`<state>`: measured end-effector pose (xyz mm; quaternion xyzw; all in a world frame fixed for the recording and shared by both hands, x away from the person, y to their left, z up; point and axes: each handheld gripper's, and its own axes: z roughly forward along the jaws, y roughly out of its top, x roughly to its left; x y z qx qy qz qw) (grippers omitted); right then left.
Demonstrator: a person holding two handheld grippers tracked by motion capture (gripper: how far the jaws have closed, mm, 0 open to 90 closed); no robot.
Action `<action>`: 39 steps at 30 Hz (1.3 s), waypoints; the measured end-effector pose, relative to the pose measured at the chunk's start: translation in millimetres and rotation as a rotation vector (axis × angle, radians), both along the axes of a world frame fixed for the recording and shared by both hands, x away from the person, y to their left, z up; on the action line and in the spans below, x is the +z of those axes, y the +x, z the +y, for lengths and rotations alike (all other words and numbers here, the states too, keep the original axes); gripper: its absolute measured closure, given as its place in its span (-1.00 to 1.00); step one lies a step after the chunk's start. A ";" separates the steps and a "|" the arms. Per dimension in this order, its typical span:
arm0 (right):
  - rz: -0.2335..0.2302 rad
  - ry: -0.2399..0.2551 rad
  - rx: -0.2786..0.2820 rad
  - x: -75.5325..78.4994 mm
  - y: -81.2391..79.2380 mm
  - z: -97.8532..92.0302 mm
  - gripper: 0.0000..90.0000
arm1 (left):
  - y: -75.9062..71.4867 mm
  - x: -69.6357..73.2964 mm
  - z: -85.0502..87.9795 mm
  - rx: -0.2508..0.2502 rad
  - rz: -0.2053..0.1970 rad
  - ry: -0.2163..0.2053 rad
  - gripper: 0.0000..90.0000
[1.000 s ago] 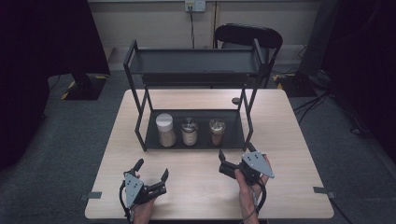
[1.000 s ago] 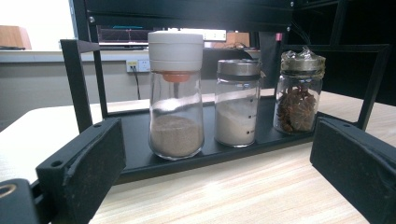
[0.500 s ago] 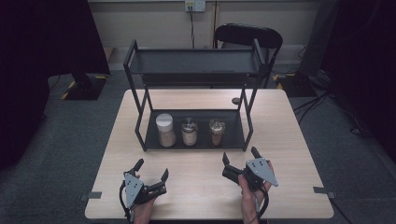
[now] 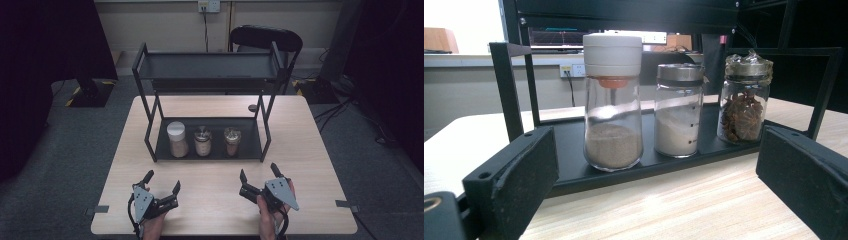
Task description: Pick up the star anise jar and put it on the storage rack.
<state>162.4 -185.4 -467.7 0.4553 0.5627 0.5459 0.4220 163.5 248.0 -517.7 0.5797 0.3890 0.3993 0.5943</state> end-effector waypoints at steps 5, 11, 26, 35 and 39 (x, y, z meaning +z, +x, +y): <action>0.010 0.001 -0.007 -6.7 -3.6 1.2 -1.00 | 0.0 0.0 0.0 0.000 0.000 0.000 -0.94; 0.029 0.005 -0.011 -16.1 -5.0 1.7 -1.00 | 0.0 0.0 0.0 0.000 0.000 0.000 -0.94; 0.023 -0.014 -0.027 -31.3 -8.6 7.4 -1.00 | 0.0 0.0 0.4 -0.002 0.000 0.000 -0.94; -0.046 -0.016 -0.007 -43.1 -13.9 4.2 -1.00 | -0.1 -0.1 0.2 -0.001 0.000 0.000 -0.94; -0.049 -0.021 -0.006 -43.4 -14.3 4.8 -1.00 | -0.1 0.0 0.1 -0.001 0.001 -0.001 -0.94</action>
